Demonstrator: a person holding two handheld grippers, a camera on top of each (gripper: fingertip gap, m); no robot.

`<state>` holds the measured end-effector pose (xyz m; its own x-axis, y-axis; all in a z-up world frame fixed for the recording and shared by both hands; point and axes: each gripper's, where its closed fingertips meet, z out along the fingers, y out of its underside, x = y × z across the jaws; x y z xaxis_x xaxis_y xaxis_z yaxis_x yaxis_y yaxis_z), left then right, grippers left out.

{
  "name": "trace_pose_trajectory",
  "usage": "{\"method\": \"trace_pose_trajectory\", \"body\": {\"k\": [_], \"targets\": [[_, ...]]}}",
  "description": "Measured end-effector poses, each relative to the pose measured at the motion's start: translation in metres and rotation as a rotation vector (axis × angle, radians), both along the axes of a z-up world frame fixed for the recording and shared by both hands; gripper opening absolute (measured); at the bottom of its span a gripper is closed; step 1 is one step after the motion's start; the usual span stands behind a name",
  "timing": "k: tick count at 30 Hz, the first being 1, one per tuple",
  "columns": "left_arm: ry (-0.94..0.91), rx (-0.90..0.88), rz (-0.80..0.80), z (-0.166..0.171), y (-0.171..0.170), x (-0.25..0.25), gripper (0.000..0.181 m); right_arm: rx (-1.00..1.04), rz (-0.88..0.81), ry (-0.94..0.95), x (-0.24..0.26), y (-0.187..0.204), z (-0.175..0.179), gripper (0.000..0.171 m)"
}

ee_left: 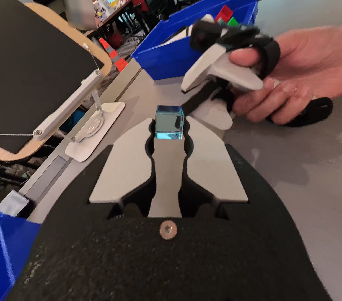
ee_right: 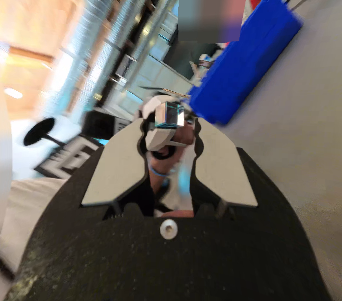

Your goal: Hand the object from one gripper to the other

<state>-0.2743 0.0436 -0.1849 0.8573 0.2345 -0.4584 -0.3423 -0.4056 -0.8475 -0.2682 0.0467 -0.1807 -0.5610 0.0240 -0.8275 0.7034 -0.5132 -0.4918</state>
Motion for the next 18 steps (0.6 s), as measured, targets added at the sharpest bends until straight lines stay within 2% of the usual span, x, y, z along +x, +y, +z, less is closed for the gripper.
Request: {"method": "trace_pose_trajectory", "body": {"k": [4,6,9,12,15,18], "targets": [[0.090,-0.146,0.073,-0.021,-0.004,-0.011,0.028,0.600,-0.230,0.292,-0.011,0.008,-0.015,0.052],[0.169,-0.229,0.095,-0.032,-0.002,-0.013,0.027,0.804,-0.310,0.300,-0.014,0.008,-0.022,0.040],[0.229,-0.306,0.098,-0.042,0.002,-0.010,0.027,0.815,-0.230,0.236,-0.004,-0.010,-0.028,0.042],[0.258,-0.319,0.090,-0.042,0.006,-0.006,0.027,0.851,-0.230,0.203,-0.005,-0.009,-0.039,0.042],[0.271,-0.323,0.079,-0.042,0.009,-0.002,0.028,0.851,-0.224,0.202,-0.007,-0.008,-0.041,0.027],[0.254,-0.313,0.086,-0.043,0.009,-0.002,0.028,0.843,-0.209,0.208,-0.007,-0.008,-0.041,0.027]]}}
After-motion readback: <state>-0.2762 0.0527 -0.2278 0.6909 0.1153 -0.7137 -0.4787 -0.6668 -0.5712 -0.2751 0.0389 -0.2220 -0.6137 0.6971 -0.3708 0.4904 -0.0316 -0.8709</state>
